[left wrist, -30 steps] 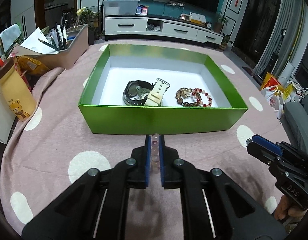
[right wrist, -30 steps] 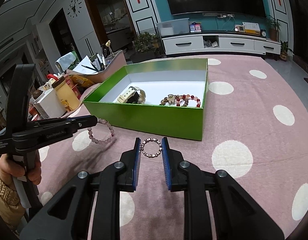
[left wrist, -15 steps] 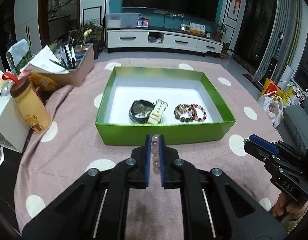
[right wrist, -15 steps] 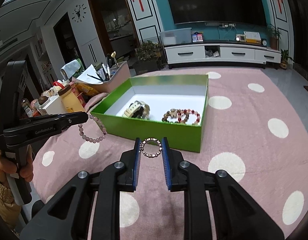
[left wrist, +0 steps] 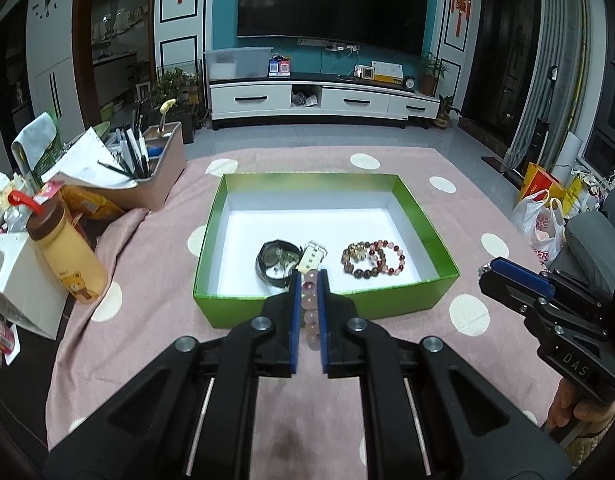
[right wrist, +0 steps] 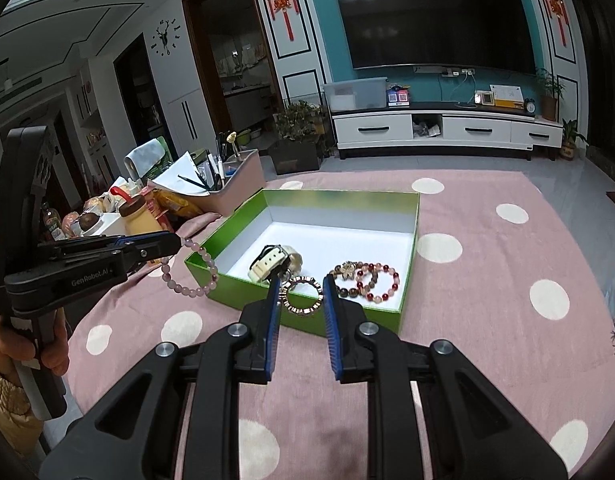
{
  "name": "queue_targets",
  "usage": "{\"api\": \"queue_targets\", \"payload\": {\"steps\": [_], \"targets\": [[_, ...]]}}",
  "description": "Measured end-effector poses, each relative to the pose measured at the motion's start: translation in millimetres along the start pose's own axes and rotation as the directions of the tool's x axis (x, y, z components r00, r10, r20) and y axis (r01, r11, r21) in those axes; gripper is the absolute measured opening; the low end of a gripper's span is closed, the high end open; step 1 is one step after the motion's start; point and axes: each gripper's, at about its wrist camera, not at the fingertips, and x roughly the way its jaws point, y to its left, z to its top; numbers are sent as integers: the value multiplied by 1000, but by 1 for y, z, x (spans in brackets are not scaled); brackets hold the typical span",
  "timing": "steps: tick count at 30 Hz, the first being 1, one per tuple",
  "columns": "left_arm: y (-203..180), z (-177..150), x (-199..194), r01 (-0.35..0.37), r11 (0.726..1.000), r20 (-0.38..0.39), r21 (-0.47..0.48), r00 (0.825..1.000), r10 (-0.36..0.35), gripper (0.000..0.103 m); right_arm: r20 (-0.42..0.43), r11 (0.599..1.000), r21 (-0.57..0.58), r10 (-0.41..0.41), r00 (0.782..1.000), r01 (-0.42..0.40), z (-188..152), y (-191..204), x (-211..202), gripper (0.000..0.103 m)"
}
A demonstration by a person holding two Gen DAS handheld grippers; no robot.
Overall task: Organize jewelry
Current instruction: 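Carry the pink bracelet into the box with the left tool while the right carries the ring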
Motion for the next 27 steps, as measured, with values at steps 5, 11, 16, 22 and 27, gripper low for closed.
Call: {"api": "queue_targets", "payload": {"steps": [5,11,16,22,27], "targets": [[2,16,13,-17,1000,10,3,1000,17,7,6,1000,5,4,1000,-4,19,-1,18,21],[15,40,40,-30,999,5,-26,1000,30,7,-6,1000,-7,-6,1000,6,45,-3,49,21],[26,60,69,-52,998,-14,-25,999,52,7,-44,1000,-17,-18,999,17,57,-3,81,21],[32,67,106,-77,997,-64,-9,995,76,7,-134,1000,-11,-30,991,29,56,-7,126,21],[27,67,132,-86,996,-103,17,991,88,7,-193,999,20,-42,980,47,58,-15,153,21]]}}
